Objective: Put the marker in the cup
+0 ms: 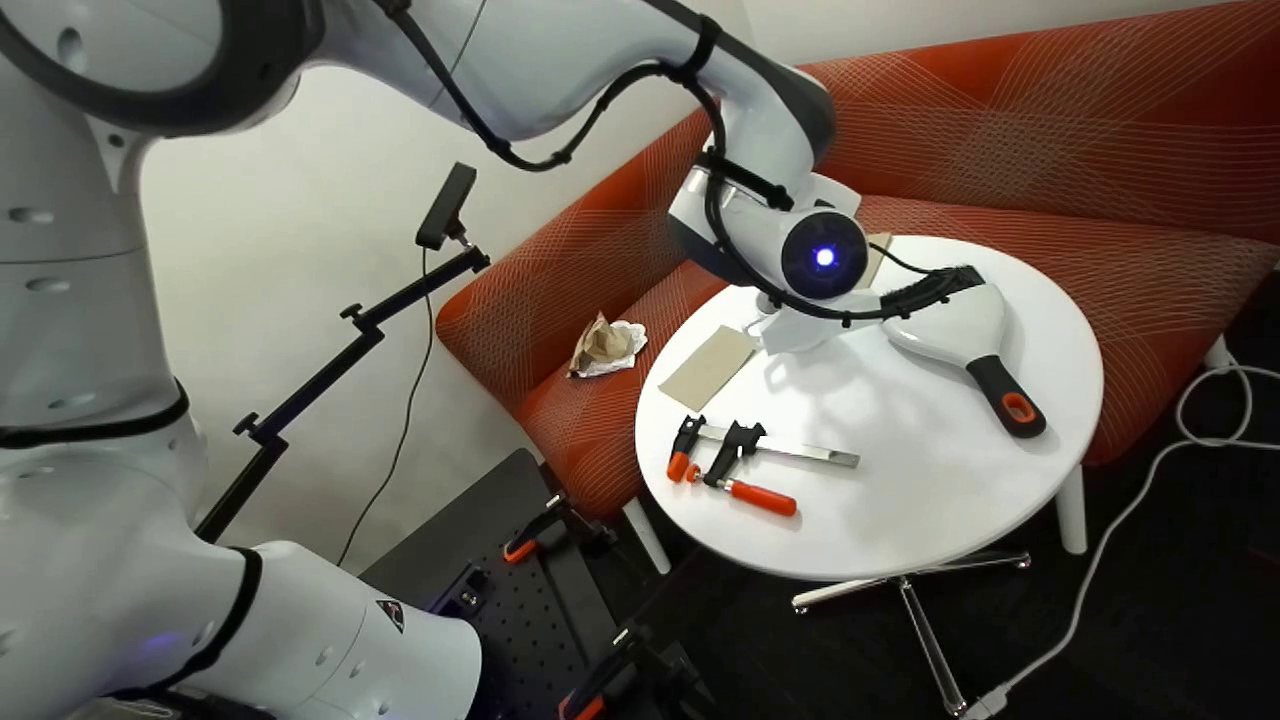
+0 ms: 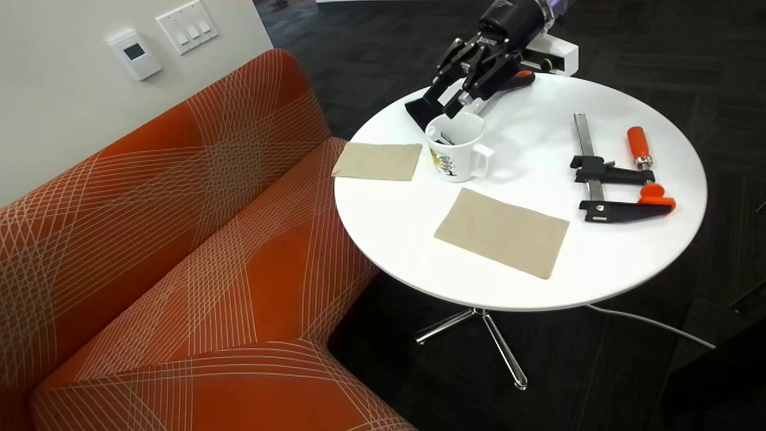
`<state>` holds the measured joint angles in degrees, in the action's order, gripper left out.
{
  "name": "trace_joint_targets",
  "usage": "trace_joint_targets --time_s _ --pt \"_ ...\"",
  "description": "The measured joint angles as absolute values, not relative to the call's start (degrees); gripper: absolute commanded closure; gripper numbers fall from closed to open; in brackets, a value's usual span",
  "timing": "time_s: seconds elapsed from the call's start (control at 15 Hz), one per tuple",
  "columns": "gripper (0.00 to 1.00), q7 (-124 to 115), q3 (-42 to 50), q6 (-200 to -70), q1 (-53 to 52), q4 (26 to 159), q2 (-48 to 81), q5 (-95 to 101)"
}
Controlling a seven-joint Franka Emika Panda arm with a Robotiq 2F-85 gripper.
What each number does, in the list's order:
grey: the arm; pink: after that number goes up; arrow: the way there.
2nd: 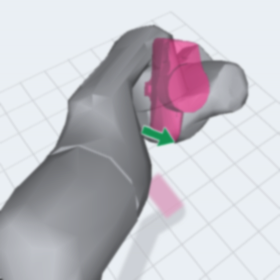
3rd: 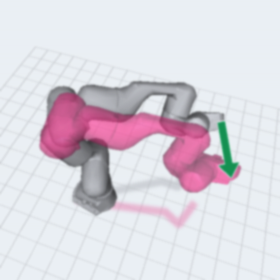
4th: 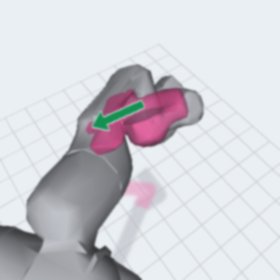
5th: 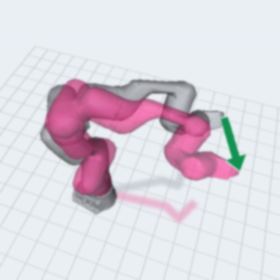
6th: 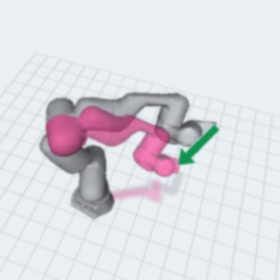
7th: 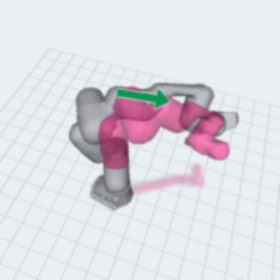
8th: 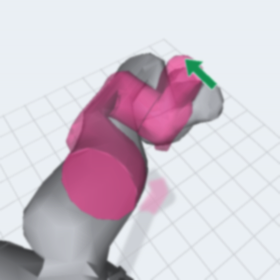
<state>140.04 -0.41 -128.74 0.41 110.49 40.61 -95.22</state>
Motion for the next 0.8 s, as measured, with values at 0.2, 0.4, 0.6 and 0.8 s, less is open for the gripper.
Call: trace_joint_targets --time_s 0.2,0.4,0.6,0.8 --pt "0.0 140.1 -0.2 -128.8 0.0 110.4 39.9 -95.2" --pt "0.0 140.1 -0.2 -128.7 -0.3 110.5 38.1 -94.8" --pt "0.0 140.0 -0.2 -128.7 -0.7 110.9 36.0 -93.8" --pt "0.0 139.6 -0.2 -128.6 -0.9 111.6 34.3 -92.5"
